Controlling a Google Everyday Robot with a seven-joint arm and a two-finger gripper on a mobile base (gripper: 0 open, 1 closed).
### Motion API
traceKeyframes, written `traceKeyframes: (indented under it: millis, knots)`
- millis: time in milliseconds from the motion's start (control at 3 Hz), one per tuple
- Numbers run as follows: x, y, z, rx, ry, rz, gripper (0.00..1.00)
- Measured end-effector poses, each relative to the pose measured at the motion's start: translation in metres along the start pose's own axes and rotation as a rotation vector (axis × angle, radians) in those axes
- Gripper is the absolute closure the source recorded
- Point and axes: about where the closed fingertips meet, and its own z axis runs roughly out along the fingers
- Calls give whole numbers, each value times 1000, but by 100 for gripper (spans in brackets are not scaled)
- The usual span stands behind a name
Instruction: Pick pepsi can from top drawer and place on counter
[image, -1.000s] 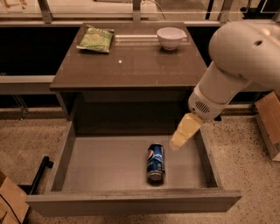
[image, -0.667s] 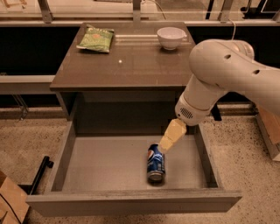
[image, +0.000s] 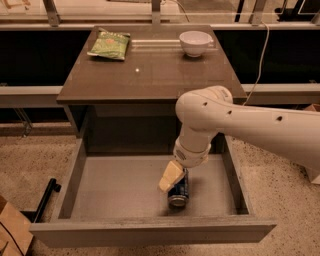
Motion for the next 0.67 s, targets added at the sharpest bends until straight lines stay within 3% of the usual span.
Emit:
traceKeyframes:
  millis: [333,667]
  knots:
    - [3,7,40,20,42,65,0]
    - [10,12,62,34,67,114,18]
